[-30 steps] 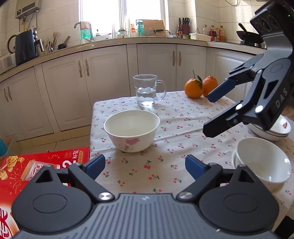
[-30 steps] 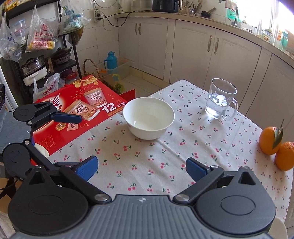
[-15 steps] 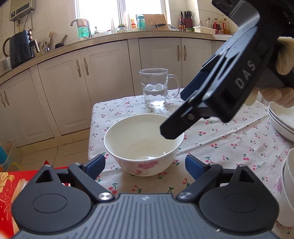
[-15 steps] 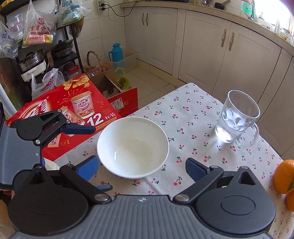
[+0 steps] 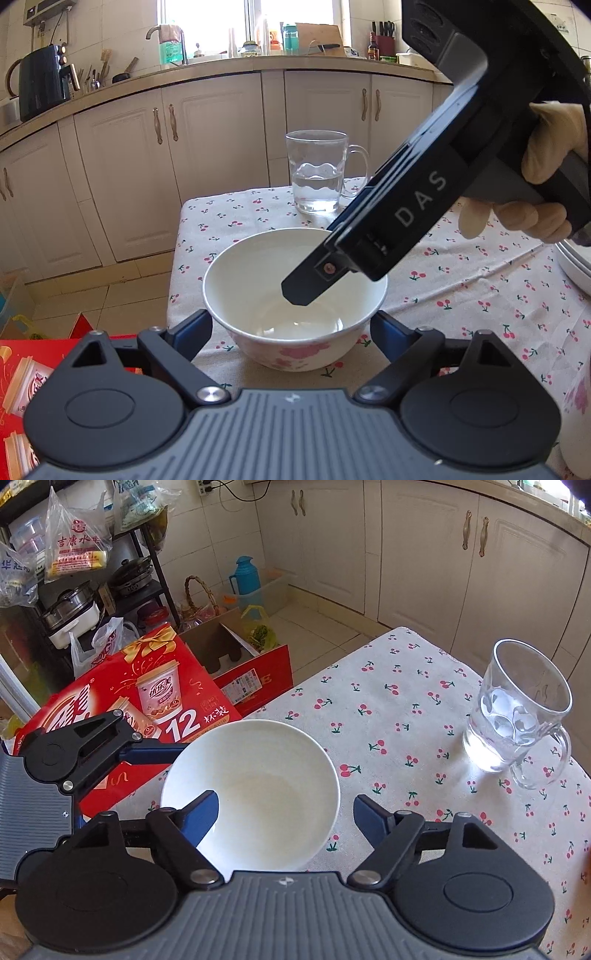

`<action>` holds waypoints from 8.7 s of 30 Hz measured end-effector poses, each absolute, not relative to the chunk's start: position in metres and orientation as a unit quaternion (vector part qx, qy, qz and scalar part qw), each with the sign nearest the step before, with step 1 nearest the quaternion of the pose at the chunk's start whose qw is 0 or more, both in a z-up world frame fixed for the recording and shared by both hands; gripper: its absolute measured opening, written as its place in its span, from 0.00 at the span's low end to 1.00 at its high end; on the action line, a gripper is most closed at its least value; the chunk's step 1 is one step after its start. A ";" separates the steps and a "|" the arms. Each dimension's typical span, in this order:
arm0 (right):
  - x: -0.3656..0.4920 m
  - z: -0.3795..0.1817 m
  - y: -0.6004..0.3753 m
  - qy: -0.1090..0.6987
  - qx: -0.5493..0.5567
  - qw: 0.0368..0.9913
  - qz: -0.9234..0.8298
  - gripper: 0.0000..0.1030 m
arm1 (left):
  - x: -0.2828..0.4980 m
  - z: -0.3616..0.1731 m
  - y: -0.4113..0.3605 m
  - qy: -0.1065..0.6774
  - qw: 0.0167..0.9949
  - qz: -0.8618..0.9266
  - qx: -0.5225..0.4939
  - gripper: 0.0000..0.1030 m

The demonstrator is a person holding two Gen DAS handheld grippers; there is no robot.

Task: Organize plates and bowls
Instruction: 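Grasp the rim of the pink-flowered white bowl with the right gripper, then carry the pink-flowered bowl over the bowl stack with the right gripper, then lower the bowl into the bowl stack with the right gripper, then grip the bowl stack rim with the left gripper while the right gripper grips the opposite rim, then lift and carry the bowl stack onto the plate stack with both grippers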

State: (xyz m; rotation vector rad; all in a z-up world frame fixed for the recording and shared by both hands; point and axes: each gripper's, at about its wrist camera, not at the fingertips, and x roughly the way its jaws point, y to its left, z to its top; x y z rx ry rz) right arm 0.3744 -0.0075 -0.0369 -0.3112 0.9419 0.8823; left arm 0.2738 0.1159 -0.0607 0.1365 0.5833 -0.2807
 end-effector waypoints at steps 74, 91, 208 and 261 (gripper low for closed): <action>0.164 0.009 -0.168 0.401 -0.069 0.826 0.390 0.72 | 0.109 -0.011 0.001 0.291 0.920 -0.248 0.085 0.87; 0.162 -0.004 -0.172 0.411 -0.062 0.825 0.383 0.72 | 0.108 -0.017 0.004 0.301 0.913 -0.263 0.079 0.90; 0.144 -0.046 -0.168 0.398 -0.223 0.753 0.475 0.84 | 0.176 -0.035 0.008 0.363 0.738 -0.527 0.216 0.79; 0.204 -0.036 -0.366 0.402 -0.185 0.832 0.336 0.85 | 0.273 -0.033 -0.189 0.305 0.713 -0.574 0.264 0.86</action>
